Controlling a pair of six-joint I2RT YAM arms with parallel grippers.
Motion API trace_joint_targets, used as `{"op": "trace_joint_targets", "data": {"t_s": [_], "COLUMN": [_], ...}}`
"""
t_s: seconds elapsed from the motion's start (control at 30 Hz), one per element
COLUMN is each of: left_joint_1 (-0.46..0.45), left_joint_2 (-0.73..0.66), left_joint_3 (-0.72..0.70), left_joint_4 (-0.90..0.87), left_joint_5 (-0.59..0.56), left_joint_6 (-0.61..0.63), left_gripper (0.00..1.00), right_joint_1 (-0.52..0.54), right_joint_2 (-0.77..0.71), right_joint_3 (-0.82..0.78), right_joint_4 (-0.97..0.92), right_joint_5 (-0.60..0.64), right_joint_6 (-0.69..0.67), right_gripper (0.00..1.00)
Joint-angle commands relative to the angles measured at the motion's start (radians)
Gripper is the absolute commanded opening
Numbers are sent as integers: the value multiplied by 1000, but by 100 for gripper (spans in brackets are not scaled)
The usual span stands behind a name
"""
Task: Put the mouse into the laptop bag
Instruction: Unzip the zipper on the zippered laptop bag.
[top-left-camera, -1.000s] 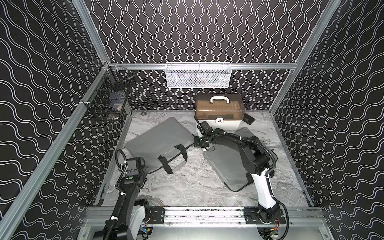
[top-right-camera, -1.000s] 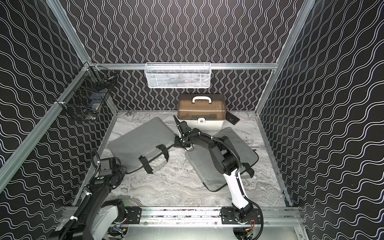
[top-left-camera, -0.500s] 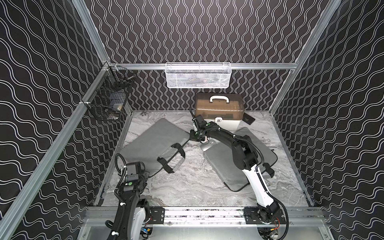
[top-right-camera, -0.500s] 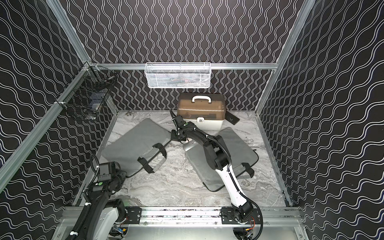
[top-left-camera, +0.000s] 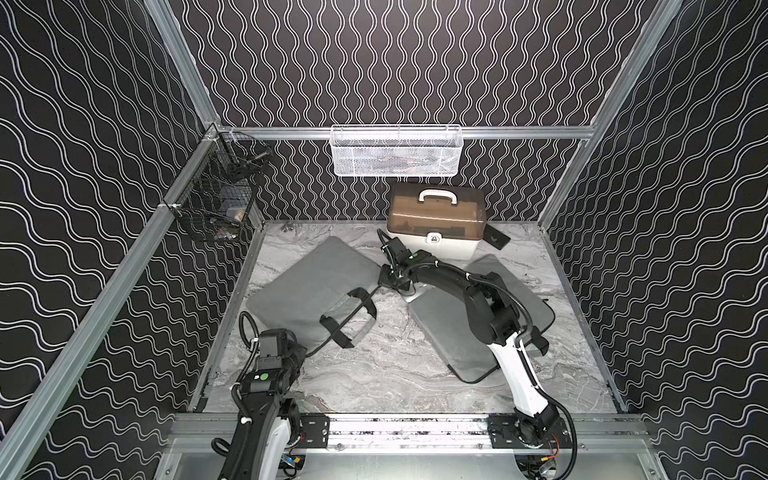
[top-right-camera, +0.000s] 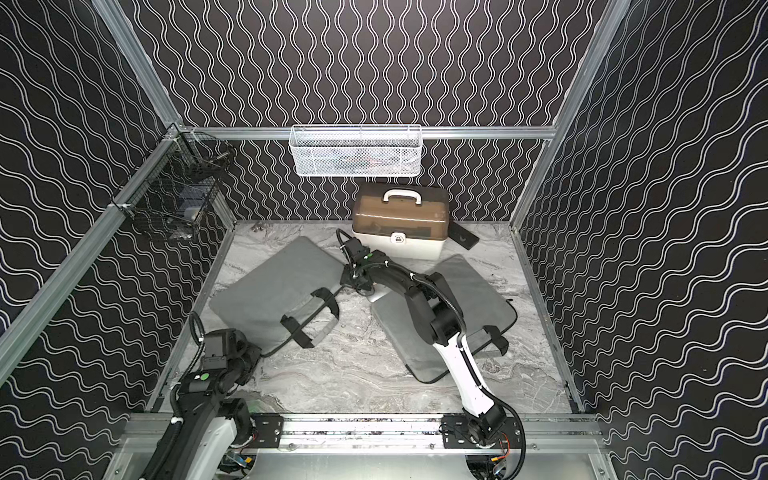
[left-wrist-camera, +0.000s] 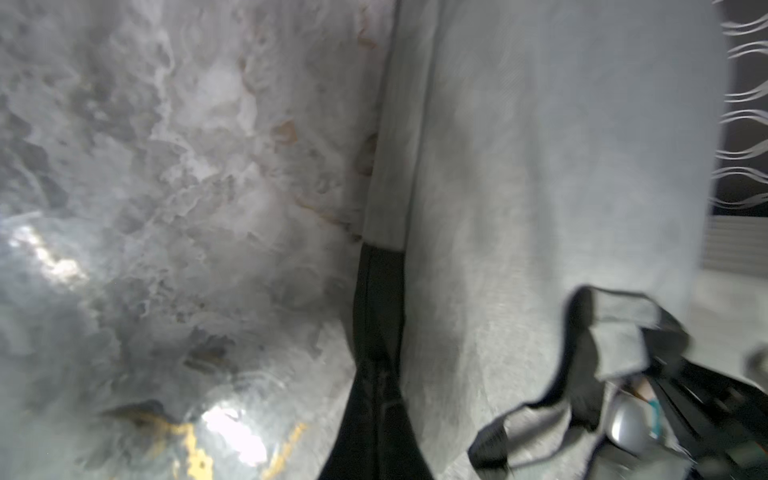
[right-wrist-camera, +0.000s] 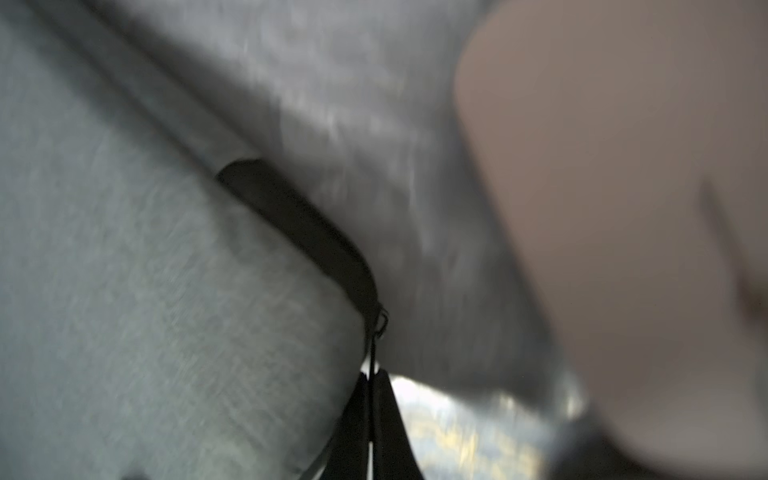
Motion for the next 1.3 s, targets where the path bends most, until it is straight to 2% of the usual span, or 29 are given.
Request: {"op": "trace_joint_targets", "data": {"t_s": [0.0,0.2,0.33,0.47,0.53,0.57,0.7,0.8,1.0,1.03,1.17,1.23,1.27], "left_joint_1": [-14,-44,-47,-46,-47,-46,-48,-48,-47,-47,-48,-48,-47], "left_joint_2": [58,-9,-88,-95,-58,-33,40,37,-23,-34,-88,-109,-119], "left_joint_3": [-17,-20,-3,0,1,5,14,14,38,46,101,133,144], "left_joint_4": [102,69,-12,-3,24,39,84,91,26,8,-98,-142,-150], "left_joint_5": [21,-19,-43,-44,-36,-33,-31,-33,-55,-60,-110,-138,-145], "left_joint_6": [-29,-54,-58,-52,-52,-50,-54,-60,-56,-53,-26,-2,14], "left_gripper": [0,0,0,0,0,0,0,0,0,5,52,66,70], "right_joint_1": [44,107,98,89,121,149,262,312,313,303,227,184,159], "right_joint_2": [-55,-24,5,-42,-67,-72,-49,-34,-32,-34,-41,-36,-32], "right_joint_3": [-29,34,63,-40,-91,-97,-37,-55,-87,-88,-125,-122,-118], "right_joint_4": [17,-77,-140,3,99,107,35,62,78,73,93,77,68], "right_joint_5": [25,5,65,-73,-162,-167,-96,-106,-73,-58,-57,-41,-29], "right_joint_6": [96,149,180,136,83,63,9,32,45,44,30,11,-4], "right_gripper": [0,0,0,0,0,0,0,0,0,0,0,0,0]}}
